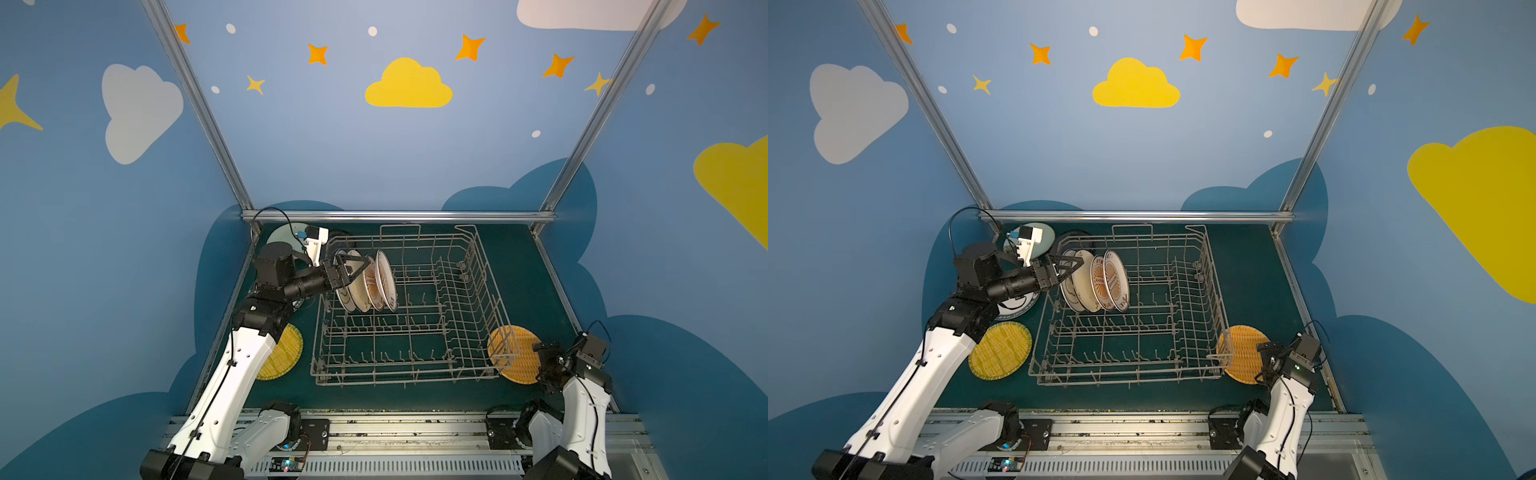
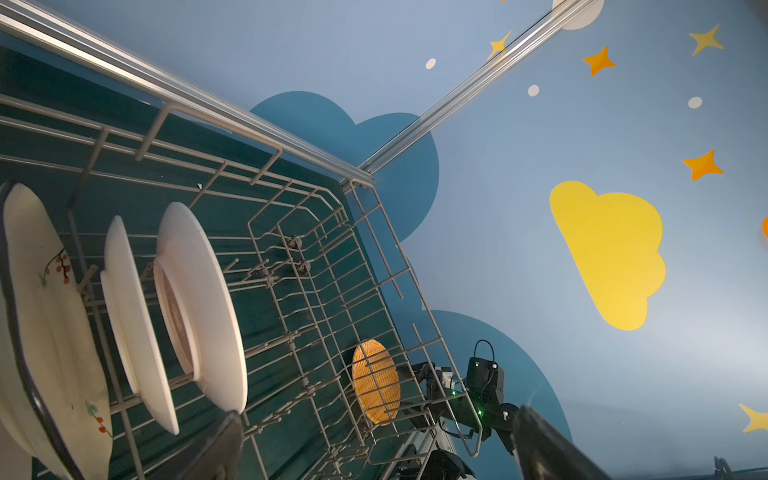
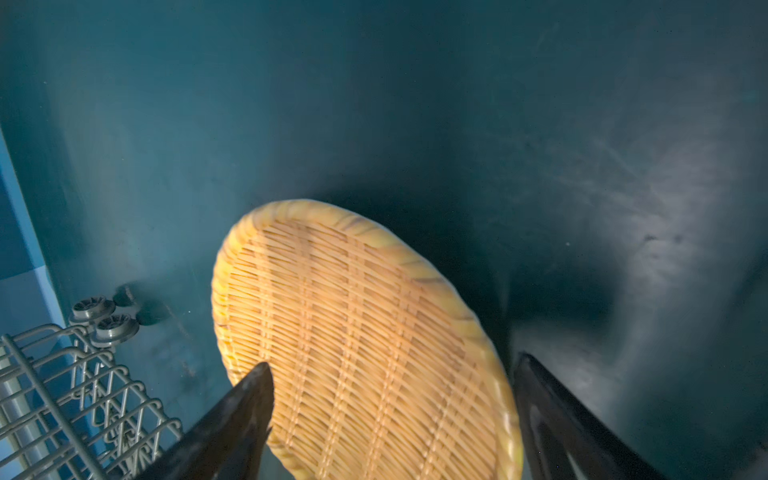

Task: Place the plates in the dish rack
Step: 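Move the right gripper down to the orange rattan mat beside the rack, then close the right gripper on the rattan mat's rim and tilt it up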

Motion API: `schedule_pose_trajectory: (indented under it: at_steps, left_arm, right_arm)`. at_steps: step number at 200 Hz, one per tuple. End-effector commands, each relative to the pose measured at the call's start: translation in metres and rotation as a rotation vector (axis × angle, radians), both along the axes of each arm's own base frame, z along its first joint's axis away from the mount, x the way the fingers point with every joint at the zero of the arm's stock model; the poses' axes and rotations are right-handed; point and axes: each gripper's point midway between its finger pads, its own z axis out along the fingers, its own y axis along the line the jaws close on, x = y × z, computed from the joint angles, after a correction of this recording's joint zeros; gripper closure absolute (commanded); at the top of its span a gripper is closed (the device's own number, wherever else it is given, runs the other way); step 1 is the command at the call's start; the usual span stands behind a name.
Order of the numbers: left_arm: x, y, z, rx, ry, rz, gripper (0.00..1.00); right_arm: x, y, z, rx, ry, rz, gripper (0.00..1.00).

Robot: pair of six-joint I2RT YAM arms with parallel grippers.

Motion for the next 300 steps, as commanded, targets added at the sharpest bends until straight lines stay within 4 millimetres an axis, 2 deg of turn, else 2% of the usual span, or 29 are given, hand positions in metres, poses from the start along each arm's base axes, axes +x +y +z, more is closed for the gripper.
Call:
schedule_pose_trajectory:
  at_steps: [1,21,53,72,116,151,167,183,198,206,229,263,286,300]
  left_arm:
    - [-0.003,0.000,0.005,0.005,-0.034,-0.002,0.00]
    - [-0.003,0.001,0.006,0.005,-0.036,0.001,0.00]
    - [-0.002,0.002,0.005,0.003,-0.031,0.004,0.00]
    - [-0.001,0.003,0.005,0.006,-0.034,0.008,0.00]
    - [-0.001,0.007,0.008,0.001,-0.036,0.019,0.00]
    - [0.002,0.009,0.007,-0.007,-0.030,0.028,0.00]
    - [0.004,0.011,0.007,-0.013,-0.026,0.034,0.00]
    - [0.004,0.013,0.009,-0.018,-0.028,0.039,0.00]
    - [0.005,0.015,0.010,-0.022,-0.030,0.047,0.00]
    - [0.005,0.016,0.011,-0.024,-0.029,0.050,0.00]
    - [0.009,0.017,0.007,-0.025,-0.014,0.057,0.00]
    - [0.011,0.019,0.004,-0.020,-0.007,0.065,0.00]
    - [0.012,0.020,0.003,-0.013,-0.004,0.069,0.00]
    - [0.013,0.019,0.002,-0.012,-0.003,0.069,0.00]
  right_arm:
    - [0.014,0.005,0.003,0.022,-0.076,0.010,0.12]
    - [0.021,0.008,0.002,0.015,-0.103,0.031,0.13]
    - [0.033,0.013,-0.006,0.029,-0.142,0.044,0.20]
    - [0.048,0.013,-0.008,0.038,-0.216,0.047,0.24]
    - [0.072,0.012,-0.005,0.038,-0.293,0.107,0.24]
    - [0.077,0.023,-0.010,0.083,-0.276,0.194,0.25]
    - [0.074,0.030,-0.016,0.131,-0.224,0.233,0.28]
    - [0.074,0.034,-0.018,0.161,-0.194,0.270,0.38]
    - [0.073,0.034,-0.024,0.186,-0.146,0.280,0.61]
    - [0.073,0.035,-0.028,0.201,-0.131,0.284,0.67]
    - [0.074,0.040,-0.033,0.268,-0.122,0.313,0.76]
    - [0.075,0.035,-0.036,0.295,-0.086,0.304,0.92]
    - [0.073,0.028,-0.037,0.275,-0.058,0.291,1.00]
    - [0.072,0.024,-0.034,0.260,-0.052,0.281,1.00]
